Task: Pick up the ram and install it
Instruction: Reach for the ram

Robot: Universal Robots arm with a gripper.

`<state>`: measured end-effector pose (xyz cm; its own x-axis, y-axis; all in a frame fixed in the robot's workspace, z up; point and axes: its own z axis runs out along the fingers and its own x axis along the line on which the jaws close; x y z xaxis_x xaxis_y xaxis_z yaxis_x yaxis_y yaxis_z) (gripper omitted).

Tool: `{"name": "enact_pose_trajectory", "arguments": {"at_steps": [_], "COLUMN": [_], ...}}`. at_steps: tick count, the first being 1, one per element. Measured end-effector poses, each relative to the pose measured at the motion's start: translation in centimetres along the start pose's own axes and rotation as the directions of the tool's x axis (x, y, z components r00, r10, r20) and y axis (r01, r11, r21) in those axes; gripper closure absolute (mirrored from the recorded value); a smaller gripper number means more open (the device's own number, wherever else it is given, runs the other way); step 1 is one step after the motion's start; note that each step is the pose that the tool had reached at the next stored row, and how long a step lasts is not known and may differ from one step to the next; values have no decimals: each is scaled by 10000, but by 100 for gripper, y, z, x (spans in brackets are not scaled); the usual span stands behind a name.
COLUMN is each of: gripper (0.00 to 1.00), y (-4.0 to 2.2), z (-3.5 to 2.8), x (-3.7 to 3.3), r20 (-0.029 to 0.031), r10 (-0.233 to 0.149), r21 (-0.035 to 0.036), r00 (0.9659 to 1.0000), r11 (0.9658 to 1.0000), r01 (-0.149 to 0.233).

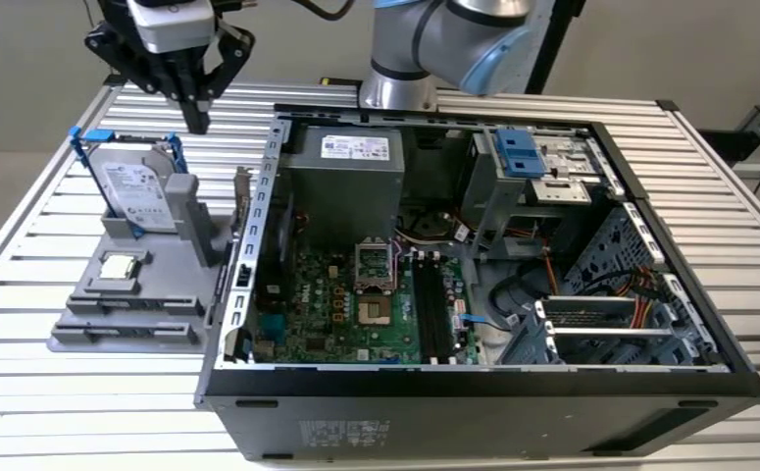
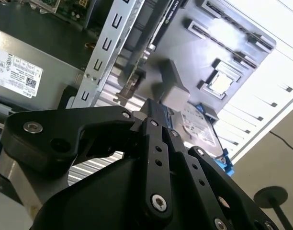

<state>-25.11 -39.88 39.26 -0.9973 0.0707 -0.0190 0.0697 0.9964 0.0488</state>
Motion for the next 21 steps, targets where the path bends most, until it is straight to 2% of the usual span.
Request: {"name": "enact_pose_trajectory", "arguments": {"at_steps": [12, 21], "gripper": [100, 100], "y": [-18, -34], "z": [-6, -11], "x": [259, 489], "r20": [0, 0], "r10": [-1, -1], "r21": [0, 0], "r00": [10000, 10000], "r11": [10000, 10000], "r01": [1, 1]}}
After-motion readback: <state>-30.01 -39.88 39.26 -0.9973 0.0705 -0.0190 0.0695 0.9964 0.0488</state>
